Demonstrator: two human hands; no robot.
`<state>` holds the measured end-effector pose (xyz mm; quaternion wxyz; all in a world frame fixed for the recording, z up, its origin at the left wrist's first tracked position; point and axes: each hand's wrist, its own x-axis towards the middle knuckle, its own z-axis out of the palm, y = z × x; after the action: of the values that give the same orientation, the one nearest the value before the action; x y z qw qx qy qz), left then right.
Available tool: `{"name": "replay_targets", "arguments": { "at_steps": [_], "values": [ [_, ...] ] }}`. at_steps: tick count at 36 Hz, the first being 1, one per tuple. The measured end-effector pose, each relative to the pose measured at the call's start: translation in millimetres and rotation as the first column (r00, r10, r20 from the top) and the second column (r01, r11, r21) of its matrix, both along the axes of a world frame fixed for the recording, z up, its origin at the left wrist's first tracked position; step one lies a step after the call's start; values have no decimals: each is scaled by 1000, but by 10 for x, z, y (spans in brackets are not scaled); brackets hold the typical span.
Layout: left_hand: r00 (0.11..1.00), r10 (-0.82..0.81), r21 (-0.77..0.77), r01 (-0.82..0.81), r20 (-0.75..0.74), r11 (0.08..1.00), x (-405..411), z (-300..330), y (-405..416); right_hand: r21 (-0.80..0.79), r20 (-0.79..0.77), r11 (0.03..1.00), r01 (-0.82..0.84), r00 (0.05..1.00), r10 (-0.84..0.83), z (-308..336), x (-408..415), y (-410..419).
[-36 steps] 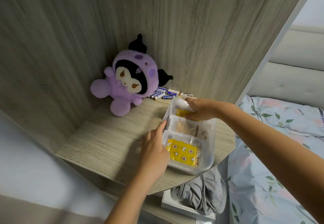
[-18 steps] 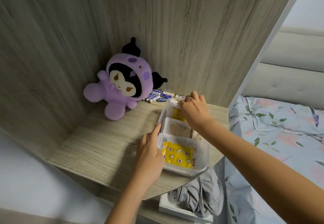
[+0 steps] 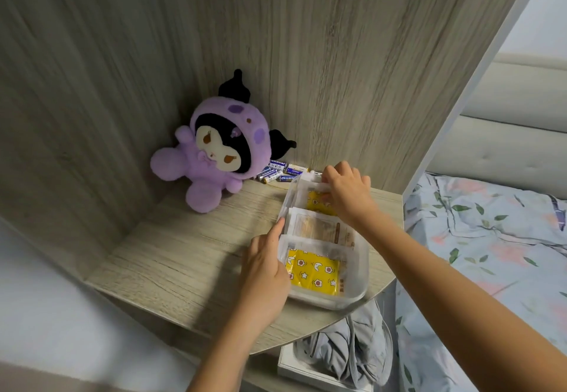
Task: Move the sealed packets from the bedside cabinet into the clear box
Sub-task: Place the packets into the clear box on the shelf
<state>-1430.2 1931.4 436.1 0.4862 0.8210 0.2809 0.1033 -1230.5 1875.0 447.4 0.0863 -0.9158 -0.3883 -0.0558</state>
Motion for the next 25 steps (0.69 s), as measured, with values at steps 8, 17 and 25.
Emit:
{"name": "replay_targets", "arguments": {
  "at_steps": [8, 17, 25],
  "values": [
    [999, 43, -16, -43, 6, 999, 20, -27, -17, 17, 106, 999, -37, 994, 35, -76, 2, -41],
    [999, 43, 7, -43, 5, 999, 18, -60, 0, 420, -79, 908, 16, 997, 19, 42, 33, -185],
    [997, 69, 382, -49, -39, 923, 100, 122, 51, 440, -197, 889, 129, 979, -44, 230, 162, -881]
  ]
}}
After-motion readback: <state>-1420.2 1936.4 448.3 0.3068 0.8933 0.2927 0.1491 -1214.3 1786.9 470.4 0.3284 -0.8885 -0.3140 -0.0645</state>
